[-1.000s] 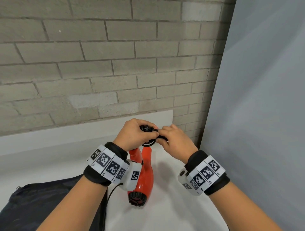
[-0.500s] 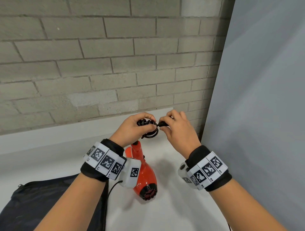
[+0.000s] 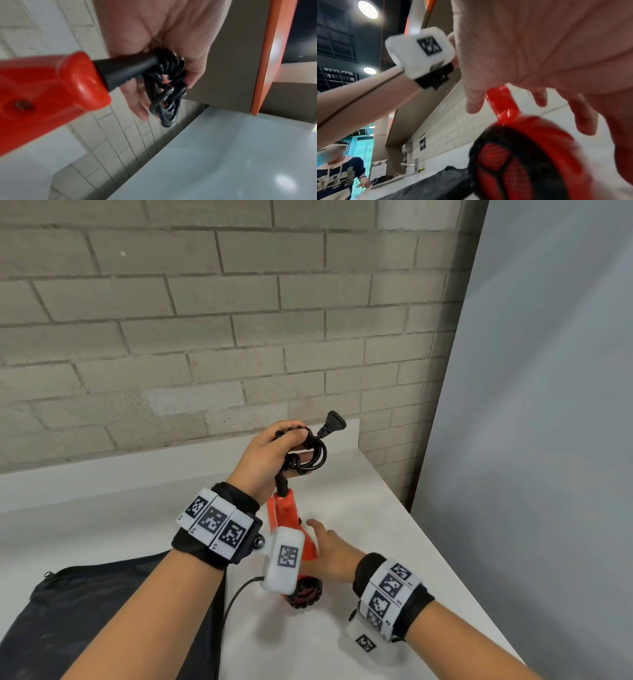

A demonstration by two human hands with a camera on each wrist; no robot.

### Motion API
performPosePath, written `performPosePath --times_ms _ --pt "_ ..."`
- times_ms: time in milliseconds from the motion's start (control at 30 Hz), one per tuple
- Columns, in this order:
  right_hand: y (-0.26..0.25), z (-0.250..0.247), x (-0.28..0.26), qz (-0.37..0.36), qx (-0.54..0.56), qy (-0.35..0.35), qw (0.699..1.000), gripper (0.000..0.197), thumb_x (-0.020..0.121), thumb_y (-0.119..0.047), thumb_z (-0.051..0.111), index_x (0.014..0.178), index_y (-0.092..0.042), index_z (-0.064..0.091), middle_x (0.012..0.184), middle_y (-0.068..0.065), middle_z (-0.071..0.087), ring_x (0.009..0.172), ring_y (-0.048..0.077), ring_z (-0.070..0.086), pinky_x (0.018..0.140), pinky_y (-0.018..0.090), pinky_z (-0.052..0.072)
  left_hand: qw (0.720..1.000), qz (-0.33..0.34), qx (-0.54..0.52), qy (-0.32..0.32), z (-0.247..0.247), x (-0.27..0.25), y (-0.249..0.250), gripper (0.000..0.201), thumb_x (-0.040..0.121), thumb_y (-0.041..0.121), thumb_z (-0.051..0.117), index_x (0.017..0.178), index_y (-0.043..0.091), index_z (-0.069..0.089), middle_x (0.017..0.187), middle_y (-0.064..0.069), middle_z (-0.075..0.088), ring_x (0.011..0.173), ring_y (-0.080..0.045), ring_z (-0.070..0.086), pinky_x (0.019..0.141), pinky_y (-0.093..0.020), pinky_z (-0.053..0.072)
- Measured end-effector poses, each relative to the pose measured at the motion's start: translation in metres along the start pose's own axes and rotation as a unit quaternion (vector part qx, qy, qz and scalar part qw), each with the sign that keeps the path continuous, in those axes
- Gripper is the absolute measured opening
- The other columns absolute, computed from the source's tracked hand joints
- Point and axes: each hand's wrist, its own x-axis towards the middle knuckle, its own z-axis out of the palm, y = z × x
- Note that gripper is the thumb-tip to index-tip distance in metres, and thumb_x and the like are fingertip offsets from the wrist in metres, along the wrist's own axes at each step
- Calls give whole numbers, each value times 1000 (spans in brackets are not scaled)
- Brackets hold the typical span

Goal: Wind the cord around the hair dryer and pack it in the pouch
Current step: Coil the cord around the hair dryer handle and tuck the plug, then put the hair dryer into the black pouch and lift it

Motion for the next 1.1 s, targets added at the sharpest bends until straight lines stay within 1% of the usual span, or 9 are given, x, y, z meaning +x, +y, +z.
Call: performPosePath --times_ms 67,133,233,333,500,633,800,933,1100 --pt "0 16 11 5 18 16 1000 108 47 -66 60 137 -35 11 127 12 48 114 31 53 98 48 45 999 -14 -37 -8 2 -2 -2 12 90 12 50 83 19 59 83 -4 64 69 -19 67 67 -37 58" --pt "5 28 23 15 50 26 998 106 44 -65 54 136 -32 13 122 13 51 109 32 55 96 48 47 996 -29 -82 -23 6 -5 -5 12 91 14 49 84 18 58 81 -2 66 67 -17 69 65 -36 59" --pt "5 31 25 21 78 19 997 85 51 -56 57 125 -19 37 120 15 52 104 32 56 97 48 47 989 -38 -137 -39 9 -12 -7 13 91 14 46 85 18 57 76 0 70 71 -18 70 69 -37 59" --pt "4 24 16 24 65 50 996 67 69 -43 60 128 -20 36 122 14 43 109 35 53 100 45 44 990 -23 -136 -35 7 -17 -8 13 91 13 46 85 18 56 77 1 70 75 -18 70 73 -38 57" --pt "28 -1 7 66 -35 159 984 74 76 -43 60 138 -43 18 128 9 35 111 43 45 99 47 40 999 -15 -17 37 -14 -19 -14 10 88 13 54 86 21 60 83 0 62 78 -15 58 73 -36 46" --pt "46 -21 0 74 -136 202 967 79 69 -47 61 136 -36 19 128 0 39 106 36 43 91 47 40 988 -64 108 87 -34 -18 -41 6 85 14 58 83 19 61 84 -6 62 75 -18 59 68 -30 45" --pt "60 -28 -6 64 -189 198 960 83 69 -35 67 135 -27 19 133 -1 33 104 36 44 82 47 46 962 -170 193 87 -56 -12 -80 13 88 19 51 77 16 55 52 7 66 63 -16 54 61 -24 41" --pt "67 -25 -10 52 -267 176 946 79 77 -32 64 137 -27 14 150 2 14 114 41 39 88 49 46 937 -234 252 56 -68 -12 -102 12 91 13 48 82 15 56 80 -3 63 65 -16 55 62 -26 44" --pt "68 -25 -16 18 -346 145 927 73 80 -34 59 139 -26 16 154 5 6 118 43 33 92 45 44 931 -251 261 51 -84 -11 -125 9 91 15 51 85 18 57 86 -5 60 66 -14 55 62 -26 44"
